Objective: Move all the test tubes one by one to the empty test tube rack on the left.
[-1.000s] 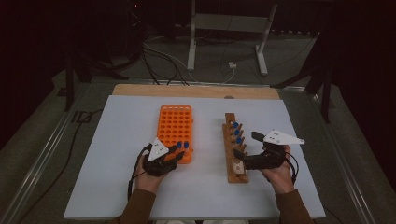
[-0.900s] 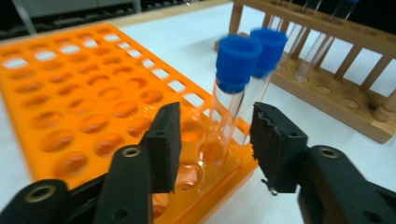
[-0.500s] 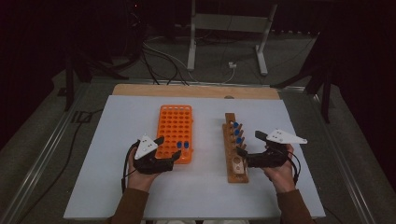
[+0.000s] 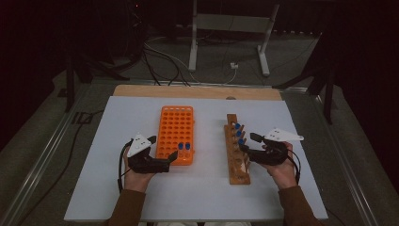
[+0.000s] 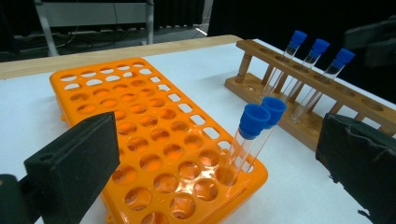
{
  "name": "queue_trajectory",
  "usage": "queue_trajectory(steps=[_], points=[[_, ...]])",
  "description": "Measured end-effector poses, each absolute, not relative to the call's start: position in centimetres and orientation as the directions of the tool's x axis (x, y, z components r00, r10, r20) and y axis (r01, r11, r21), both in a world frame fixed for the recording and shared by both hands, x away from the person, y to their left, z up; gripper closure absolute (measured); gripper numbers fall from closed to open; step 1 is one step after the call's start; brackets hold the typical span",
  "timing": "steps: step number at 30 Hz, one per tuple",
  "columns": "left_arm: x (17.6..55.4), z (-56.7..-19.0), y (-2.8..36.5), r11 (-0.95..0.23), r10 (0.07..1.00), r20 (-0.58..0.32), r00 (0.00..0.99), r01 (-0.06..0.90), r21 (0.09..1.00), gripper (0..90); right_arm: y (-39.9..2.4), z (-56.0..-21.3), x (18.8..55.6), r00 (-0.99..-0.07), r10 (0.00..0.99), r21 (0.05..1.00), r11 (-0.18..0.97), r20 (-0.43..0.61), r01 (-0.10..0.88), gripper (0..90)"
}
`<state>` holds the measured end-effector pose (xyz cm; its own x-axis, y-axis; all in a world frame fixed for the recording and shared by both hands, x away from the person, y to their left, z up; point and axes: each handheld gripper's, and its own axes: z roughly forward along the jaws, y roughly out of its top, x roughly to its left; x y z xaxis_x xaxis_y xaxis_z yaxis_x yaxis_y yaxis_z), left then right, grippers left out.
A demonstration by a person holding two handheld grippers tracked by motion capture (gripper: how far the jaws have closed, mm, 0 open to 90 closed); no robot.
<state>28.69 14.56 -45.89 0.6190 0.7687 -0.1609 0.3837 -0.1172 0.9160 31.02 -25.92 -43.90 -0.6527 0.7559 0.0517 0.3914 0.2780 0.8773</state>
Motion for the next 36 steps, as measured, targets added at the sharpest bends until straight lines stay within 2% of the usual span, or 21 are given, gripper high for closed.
queue_trajectory(steps=[5, 10, 24, 36], points=[[28.8, -45.8, 14.8, -0.108, 0.769, -0.175, 0.615, 0.395, 0.912, 0.8, -25.0, -44.9, 31.4, -0.672, 0.740, 0.864, 0.326, 0.020, 0.384, 63.2], [28.8, -45.6, 15.0, -0.099, 0.770, -0.179, 0.612, 0.392, 0.914, 0.8, -24.1, -45.7, 31.7, -0.689, 0.725, 0.851, 0.358, 0.005, 0.383, 75.6], [29.0, -45.6, 15.0, -0.088, 0.768, -0.194, 0.611, 0.400, 0.912, 0.8, -23.5, -45.9, 32.0, -0.664, 0.747, 0.858, 0.348, -0.011, 0.378, 77.2], [29.0, -45.4, 14.5, -0.097, 0.758, -0.193, 0.622, 0.402, 0.911, 0.7, -24.3, -44.7, 31.9, -0.660, 0.750, 0.866, 0.297, 0.051, 0.404, 77.3]])
